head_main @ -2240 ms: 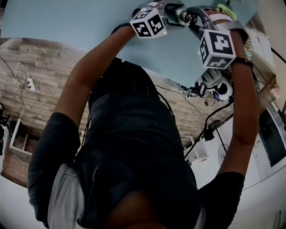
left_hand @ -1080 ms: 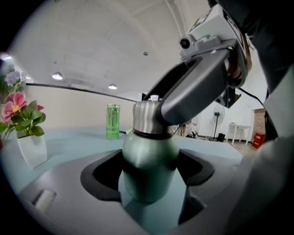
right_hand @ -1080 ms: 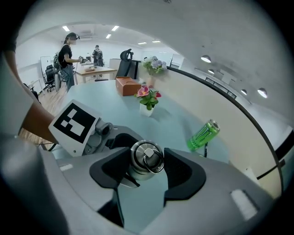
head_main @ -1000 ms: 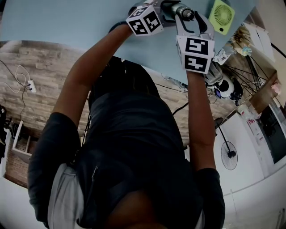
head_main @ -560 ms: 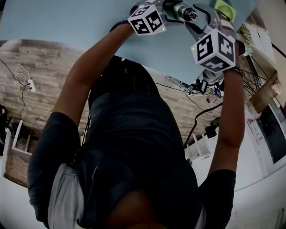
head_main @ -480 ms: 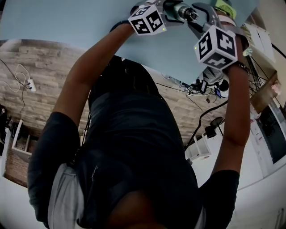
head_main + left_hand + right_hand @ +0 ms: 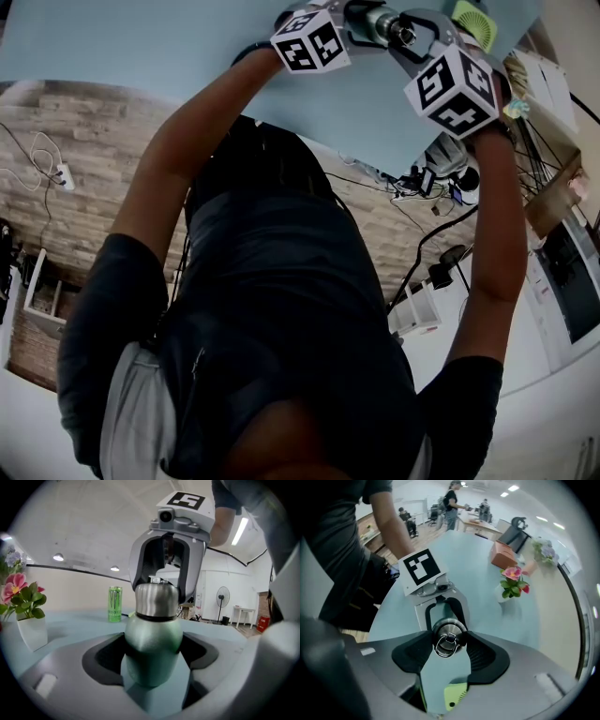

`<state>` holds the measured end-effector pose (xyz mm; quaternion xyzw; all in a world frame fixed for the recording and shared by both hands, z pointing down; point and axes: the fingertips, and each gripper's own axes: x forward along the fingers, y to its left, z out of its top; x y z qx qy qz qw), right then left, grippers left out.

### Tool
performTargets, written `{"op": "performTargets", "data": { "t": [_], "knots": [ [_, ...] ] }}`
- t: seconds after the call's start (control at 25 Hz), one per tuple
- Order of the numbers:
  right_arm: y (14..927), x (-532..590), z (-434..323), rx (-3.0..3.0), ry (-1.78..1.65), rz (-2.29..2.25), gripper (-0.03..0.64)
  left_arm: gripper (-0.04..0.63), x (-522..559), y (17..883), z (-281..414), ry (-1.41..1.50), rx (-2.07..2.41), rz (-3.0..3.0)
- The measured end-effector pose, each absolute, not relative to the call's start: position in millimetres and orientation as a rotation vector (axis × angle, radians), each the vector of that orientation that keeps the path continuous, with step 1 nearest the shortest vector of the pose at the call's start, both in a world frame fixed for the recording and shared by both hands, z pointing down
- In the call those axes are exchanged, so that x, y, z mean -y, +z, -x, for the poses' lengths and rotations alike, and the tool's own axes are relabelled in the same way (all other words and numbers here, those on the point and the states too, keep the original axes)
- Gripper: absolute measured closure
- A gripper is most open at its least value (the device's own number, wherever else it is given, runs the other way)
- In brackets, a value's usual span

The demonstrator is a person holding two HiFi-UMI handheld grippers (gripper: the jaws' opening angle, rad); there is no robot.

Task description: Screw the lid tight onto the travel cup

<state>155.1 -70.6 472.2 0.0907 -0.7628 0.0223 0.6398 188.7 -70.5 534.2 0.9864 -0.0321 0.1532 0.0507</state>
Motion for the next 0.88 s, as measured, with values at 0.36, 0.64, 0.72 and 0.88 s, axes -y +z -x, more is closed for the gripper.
{"op": "performTargets", "data": {
  "t": [0.36,0.64,0.72,0.88],
  "knots": [
    [462.4,83.3,-159.5,1.828,0.551,-1.129,0.39,0.179,71.5,532.9,-186.9,0.468,0.104,-3.006],
    [461.6,83.4,-165.3,1.79,0.637,-1.515,0.391,0.179,71.1,532.9,-186.5,0.471,0.106,-3.005],
    [461.5,83.7,-165.0,1.798,0.634,-1.502,0.39,0.179,71.4,532.7,-186.4,0.472,0.107,-3.006],
    [460.9,82.8,-166.6,1.802,0.624,-1.497,0.39,0.179,70.3,532.1,-188.2,0.471,0.106,-3.005]
  ]
}}
